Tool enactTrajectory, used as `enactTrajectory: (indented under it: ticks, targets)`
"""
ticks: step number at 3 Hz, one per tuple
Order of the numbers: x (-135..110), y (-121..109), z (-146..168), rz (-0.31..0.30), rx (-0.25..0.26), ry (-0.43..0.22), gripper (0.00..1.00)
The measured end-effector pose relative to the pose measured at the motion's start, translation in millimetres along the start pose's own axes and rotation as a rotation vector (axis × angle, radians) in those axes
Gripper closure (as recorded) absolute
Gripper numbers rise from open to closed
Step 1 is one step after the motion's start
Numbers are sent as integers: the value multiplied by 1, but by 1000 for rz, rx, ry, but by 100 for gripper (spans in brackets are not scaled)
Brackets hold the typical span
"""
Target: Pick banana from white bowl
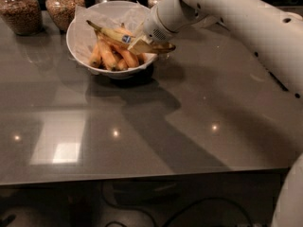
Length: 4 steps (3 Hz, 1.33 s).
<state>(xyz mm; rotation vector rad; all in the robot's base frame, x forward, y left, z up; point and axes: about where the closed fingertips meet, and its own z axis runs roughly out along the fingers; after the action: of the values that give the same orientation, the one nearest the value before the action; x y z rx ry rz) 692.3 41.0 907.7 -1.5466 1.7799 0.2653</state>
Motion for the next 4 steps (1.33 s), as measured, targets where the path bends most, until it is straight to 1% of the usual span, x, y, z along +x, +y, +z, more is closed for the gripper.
enactTrajectory:
  ticks: [1,2,3,4]
  targets:
    - [-2,-1,-2,0,0,0,92]
    - [-2,-1,-2,-1,1,0,100]
    - [-5,5,-20,-31,16,-50,100]
    - [-7,23,-46,-80,-9,-134,100]
